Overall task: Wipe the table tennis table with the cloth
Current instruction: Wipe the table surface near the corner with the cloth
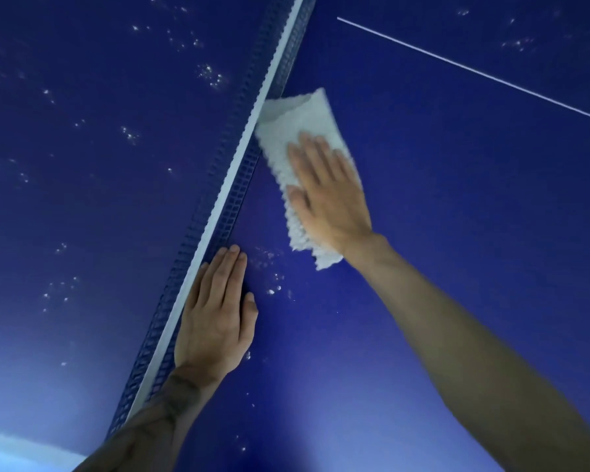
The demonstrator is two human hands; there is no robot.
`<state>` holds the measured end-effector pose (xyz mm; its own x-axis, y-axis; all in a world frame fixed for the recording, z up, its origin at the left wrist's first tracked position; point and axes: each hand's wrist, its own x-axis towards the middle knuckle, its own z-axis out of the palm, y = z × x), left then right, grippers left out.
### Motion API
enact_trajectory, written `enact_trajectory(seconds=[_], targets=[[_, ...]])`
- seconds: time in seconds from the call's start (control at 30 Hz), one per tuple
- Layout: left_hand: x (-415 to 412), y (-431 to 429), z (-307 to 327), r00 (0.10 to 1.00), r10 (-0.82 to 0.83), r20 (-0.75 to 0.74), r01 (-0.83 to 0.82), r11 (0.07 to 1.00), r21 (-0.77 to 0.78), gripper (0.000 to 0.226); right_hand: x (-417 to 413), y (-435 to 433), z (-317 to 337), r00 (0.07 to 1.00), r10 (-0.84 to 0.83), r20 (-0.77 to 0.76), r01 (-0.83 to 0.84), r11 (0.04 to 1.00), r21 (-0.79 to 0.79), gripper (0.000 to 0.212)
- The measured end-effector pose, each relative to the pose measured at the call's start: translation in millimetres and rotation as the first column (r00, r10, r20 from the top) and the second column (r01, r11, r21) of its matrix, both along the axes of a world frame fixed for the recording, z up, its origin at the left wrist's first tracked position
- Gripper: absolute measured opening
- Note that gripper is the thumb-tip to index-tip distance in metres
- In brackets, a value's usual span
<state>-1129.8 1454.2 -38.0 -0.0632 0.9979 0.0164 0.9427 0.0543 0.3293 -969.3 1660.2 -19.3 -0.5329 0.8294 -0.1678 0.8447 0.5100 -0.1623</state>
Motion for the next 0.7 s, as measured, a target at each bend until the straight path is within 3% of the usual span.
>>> enact_trajectory(seconds=[0.1, 0.17, 0.23, 0.3, 0.43, 0.57, 0.7], targets=[[0, 0, 1, 1.000, 0.006, -0.001, -0.006, 1.000, -0.005, 0.057, 1, -49, -5, 0.973, 0.231, -0.030, -0.230, 0.973, 0.018, 0.065], [0, 0, 1, 1.000, 0.006, 0.001, -0.006, 1.000, -0.005, 0.057, 28, -70, -6, 0.958, 0.284, -0.045, -0.283, 0.959, 0.023, 0.064], [0, 0, 1, 1.000, 0.002, 0.001, -0.002, 1.000, -0.002, 0.057, 58, -71, -6, 0.984, 0.168, -0.064, -0.166, 0.986, 0.029, 0.062], [0, 0, 2, 1.000, 0.000, -0.003, 0.000, 1.000, -0.001, 0.056, 77, -67, -3, 0.998, -0.050, -0.024, 0.050, 0.998, 0.035, 0.062], [0, 0, 0, 1.000, -0.002, -0.001, 0.002, 1.000, 0.011, 0.055, 52, -97, -5, 0.942, -0.337, -0.005, 0.337, 0.941, 0.038, 0.065], [-1, 0, -1, 1.000, 0.004, 0.000, -0.004, 1.000, 0.013, 0.056, 5, -136, -12, 0.978, -0.201, -0.052, 0.201, 0.979, 0.010, 0.064], [0, -1, -2, 1.000, 0.010, -0.005, -0.010, 0.999, 0.035, 0.055, 7, -113, -13, 0.993, -0.111, -0.030, 0.112, 0.994, 0.015, 0.063]])
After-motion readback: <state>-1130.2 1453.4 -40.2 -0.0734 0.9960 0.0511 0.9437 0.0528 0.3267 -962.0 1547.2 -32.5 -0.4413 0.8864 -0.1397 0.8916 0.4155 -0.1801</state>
